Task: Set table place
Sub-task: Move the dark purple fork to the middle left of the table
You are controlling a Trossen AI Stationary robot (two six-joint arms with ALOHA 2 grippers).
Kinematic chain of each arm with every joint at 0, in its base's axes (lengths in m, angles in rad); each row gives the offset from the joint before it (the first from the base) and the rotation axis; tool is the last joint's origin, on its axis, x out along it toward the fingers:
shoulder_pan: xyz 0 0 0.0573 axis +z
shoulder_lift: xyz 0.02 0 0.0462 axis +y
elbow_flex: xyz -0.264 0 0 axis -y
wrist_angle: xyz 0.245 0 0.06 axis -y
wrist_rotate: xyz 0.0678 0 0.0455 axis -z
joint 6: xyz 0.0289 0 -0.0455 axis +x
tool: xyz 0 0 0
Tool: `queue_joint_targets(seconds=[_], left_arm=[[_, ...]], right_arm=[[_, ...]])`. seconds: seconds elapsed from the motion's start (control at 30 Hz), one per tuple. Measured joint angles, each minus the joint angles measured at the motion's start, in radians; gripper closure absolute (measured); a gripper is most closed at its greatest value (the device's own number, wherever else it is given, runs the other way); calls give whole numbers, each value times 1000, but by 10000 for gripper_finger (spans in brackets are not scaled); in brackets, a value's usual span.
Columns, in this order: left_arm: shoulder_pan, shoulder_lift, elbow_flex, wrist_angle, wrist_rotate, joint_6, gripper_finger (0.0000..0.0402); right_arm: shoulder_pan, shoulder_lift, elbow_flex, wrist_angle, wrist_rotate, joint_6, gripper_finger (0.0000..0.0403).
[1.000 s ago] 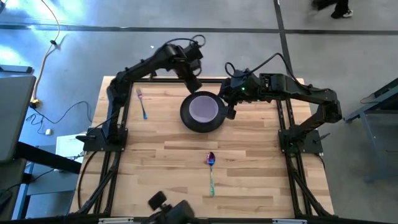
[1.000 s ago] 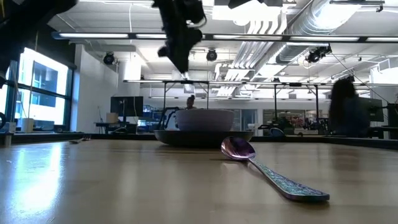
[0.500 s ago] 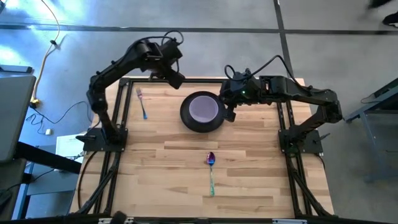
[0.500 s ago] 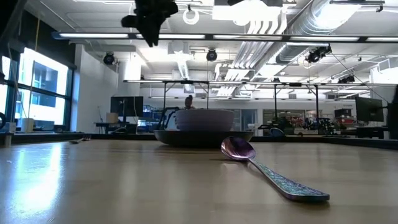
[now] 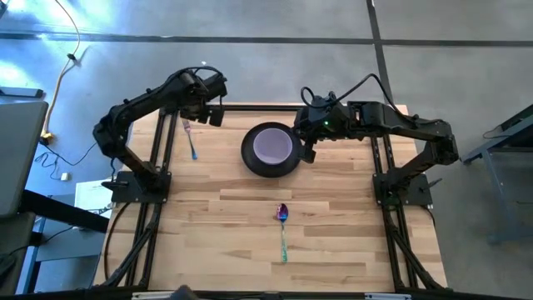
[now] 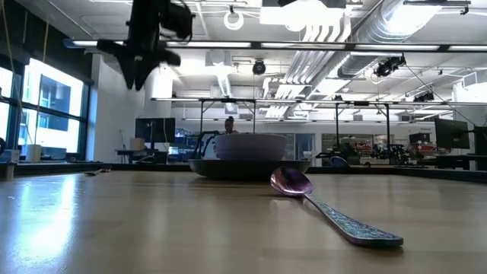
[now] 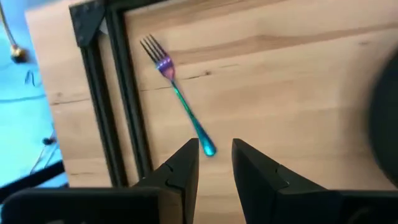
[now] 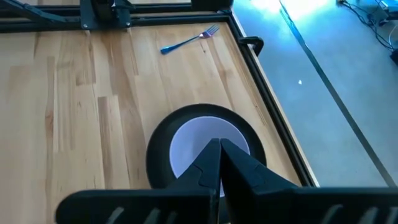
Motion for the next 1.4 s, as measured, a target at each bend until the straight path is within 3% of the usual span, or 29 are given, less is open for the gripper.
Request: queue_joint_targets(seconds=[0.27, 0.53, 0.77, 1.0, 1.4], left_arm=[[121, 4, -263, 278, 140, 10, 316], [230, 5, -415, 406, 145, -16, 316], [241, 4, -435, 494, 139, -67, 316], [222, 4, -434, 580, 173, -12, 316], [198, 12, -397, 547, 139, -27, 316]], right_arm=[[0, 0, 0, 5, 0, -3, 403], [0, 0, 0, 18, 0, -4, 403], [0, 0, 0, 33, 0, -8, 403], [0, 0, 0, 39, 0, -18, 403], [0, 0, 0, 36, 0, -15, 403]])
